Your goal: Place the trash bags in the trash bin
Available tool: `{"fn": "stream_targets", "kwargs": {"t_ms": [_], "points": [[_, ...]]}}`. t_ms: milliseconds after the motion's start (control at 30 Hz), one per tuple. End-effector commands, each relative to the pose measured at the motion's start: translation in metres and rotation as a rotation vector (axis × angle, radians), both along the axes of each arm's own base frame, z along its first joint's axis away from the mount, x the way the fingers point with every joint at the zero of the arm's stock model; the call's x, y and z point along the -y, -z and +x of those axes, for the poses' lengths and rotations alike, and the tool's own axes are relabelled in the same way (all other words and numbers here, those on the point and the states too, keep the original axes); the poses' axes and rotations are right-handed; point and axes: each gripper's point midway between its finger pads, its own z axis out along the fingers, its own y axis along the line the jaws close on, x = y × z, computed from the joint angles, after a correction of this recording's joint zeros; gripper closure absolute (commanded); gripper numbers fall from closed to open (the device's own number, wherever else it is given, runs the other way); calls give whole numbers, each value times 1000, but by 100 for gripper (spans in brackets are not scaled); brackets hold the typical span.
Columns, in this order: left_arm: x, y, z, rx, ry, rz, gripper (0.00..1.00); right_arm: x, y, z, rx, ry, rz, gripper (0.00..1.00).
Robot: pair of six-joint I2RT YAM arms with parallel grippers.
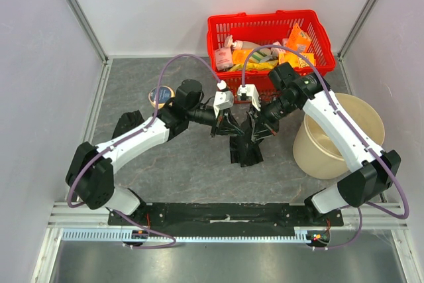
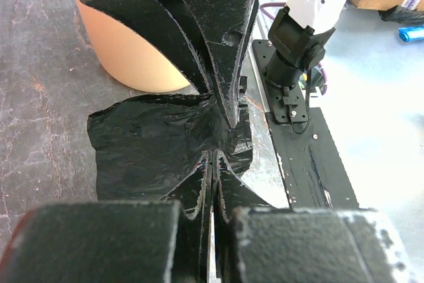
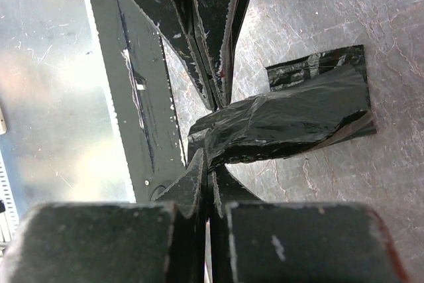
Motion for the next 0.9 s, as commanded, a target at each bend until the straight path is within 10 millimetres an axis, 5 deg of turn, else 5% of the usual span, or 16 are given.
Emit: {"fn": "stream_targets", "kwargs": {"t_ms": [0,100,200,233,300,667,867], "points": [[0,-20,1,53,0,-48,98,0,-15,0,32,12,23,100],[3,-22,8,43,-29,-48,90,-1,-17,-2,26,6,38,100],[6,-24,13,33,-41,-46,52,-3,-19,-5,16,-3,52,100],[8,-23,14,27,-38,-45,30,-3,-20,-5,15,-9,56,100],[11,-23,15,23,-30,-43,11,-5,-20,-7,6,-17,65,100],[24,-12,21,24,-2,-30,5,-6,-25,-16,-24,-57,92,100],[36,-13,9,14,56,-35,8,-7,-25,-18,-33,-62,99,100]]}}
